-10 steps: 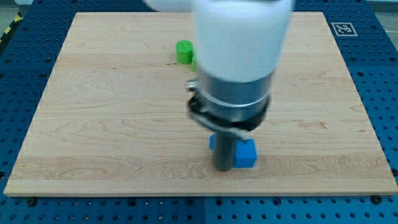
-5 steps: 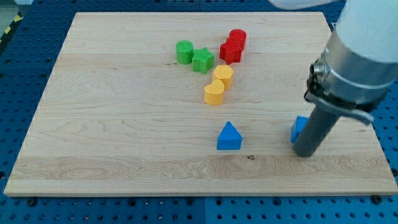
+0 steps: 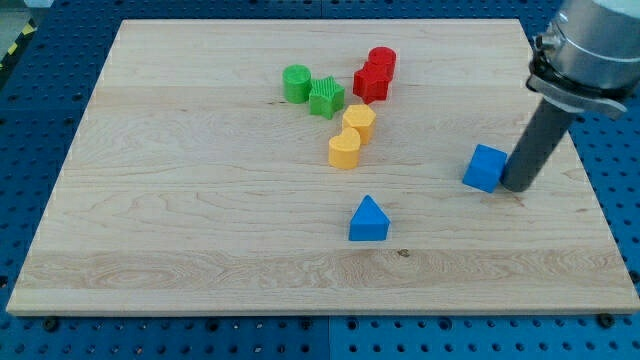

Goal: Push the blue cube to the right of the green star

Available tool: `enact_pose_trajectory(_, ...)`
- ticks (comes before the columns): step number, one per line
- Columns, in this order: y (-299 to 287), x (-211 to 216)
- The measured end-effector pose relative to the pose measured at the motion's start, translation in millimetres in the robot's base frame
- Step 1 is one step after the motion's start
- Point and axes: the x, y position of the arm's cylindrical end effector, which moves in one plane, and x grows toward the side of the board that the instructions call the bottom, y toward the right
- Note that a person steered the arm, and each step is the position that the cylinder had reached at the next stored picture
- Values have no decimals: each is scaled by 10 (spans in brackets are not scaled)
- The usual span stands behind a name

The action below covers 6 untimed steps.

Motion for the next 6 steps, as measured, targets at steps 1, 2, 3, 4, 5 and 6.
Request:
enact_pose_trajectory(1, -215, -193)
enact_pose_trajectory(2, -154, -52)
enact_pose_trajectory(3, -190, 227)
enact_pose_trajectory(4, -304, 79)
enact_pose_trajectory(5, -318, -414)
enact_pose_trajectory(6, -327, -488)
